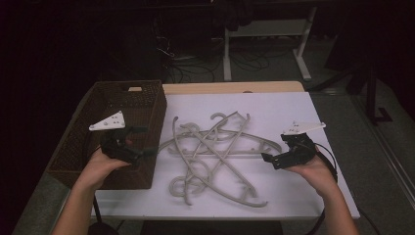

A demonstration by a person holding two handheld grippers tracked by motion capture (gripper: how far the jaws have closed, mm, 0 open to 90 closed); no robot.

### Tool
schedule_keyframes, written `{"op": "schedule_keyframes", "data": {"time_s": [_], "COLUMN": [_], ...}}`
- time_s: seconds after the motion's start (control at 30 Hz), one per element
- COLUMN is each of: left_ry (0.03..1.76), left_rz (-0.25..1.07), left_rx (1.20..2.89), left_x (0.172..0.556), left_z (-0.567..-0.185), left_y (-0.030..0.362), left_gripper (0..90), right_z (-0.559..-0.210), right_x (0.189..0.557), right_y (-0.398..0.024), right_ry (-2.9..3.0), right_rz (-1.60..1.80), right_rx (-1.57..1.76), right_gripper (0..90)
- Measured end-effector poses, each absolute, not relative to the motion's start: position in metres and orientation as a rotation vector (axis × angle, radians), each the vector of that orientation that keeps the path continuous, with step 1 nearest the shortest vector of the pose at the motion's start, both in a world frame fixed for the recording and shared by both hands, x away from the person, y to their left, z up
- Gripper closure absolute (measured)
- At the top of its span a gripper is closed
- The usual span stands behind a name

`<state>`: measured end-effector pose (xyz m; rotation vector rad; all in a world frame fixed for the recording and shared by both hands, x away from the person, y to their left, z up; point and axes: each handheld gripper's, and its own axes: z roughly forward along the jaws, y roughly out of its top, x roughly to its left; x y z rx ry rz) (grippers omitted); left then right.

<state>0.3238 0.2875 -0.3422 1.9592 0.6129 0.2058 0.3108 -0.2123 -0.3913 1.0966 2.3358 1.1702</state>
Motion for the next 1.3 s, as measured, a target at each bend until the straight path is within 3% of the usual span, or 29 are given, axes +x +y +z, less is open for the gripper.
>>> {"op": "schedule_keyframes", "data": {"time_s": [0.53,1.03,1.3], "left_ry": [0.65,0.672,0.742], "left_rz": [0.209,0.19,0.24], "left_rx": [1.963,1.976,2.019], "left_x": [0.325,0.322,0.319], "left_z": [-0.339,-0.345,-0.365], "left_y": [0.264,0.208,0.184], "left_gripper": [0.2,0.2,0.3], "right_z": [-0.395,-0.394,-0.396], "right_x": [0.314,0.314,0.314], "right_y": [-0.208,-0.209,-0.206], "right_ry": [2.354,2.363,2.378], "right_rz": [1.151,1.153,1.145], "right_rx": [1.092,1.084,1.075], "right_gripper": [0.0,0.0,0.0]}}
